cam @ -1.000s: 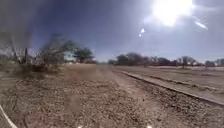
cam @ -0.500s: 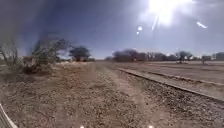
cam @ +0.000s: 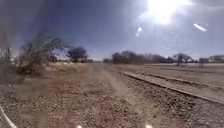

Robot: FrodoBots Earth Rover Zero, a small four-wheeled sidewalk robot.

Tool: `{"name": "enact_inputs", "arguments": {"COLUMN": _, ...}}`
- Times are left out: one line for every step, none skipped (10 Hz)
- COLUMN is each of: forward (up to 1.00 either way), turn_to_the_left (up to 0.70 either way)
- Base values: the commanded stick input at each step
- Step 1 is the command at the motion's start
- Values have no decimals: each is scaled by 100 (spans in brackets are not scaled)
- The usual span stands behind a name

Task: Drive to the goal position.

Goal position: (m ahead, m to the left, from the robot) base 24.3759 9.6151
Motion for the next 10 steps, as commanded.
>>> {"name": "enact_inputs", "arguments": {"forward": 70, "turn_to_the_left": 0}}
{"name": "enact_inputs", "arguments": {"forward": 70, "turn_to_the_left": 0}}
{"name": "enact_inputs", "arguments": {"forward": 70, "turn_to_the_left": 0}}
{"name": "enact_inputs", "arguments": {"forward": 70, "turn_to_the_left": 0}}
{"name": "enact_inputs", "arguments": {"forward": 70, "turn_to_the_left": 0}}
{"name": "enact_inputs", "arguments": {"forward": 70, "turn_to_the_left": 0}}
{"name": "enact_inputs", "arguments": {"forward": 70, "turn_to_the_left": 0}}
{"name": "enact_inputs", "arguments": {"forward": 70, "turn_to_the_left": 0}}
{"name": "enact_inputs", "arguments": {"forward": 70, "turn_to_the_left": 0}}
{"name": "enact_inputs", "arguments": {"forward": 70, "turn_to_the_left": 0}}
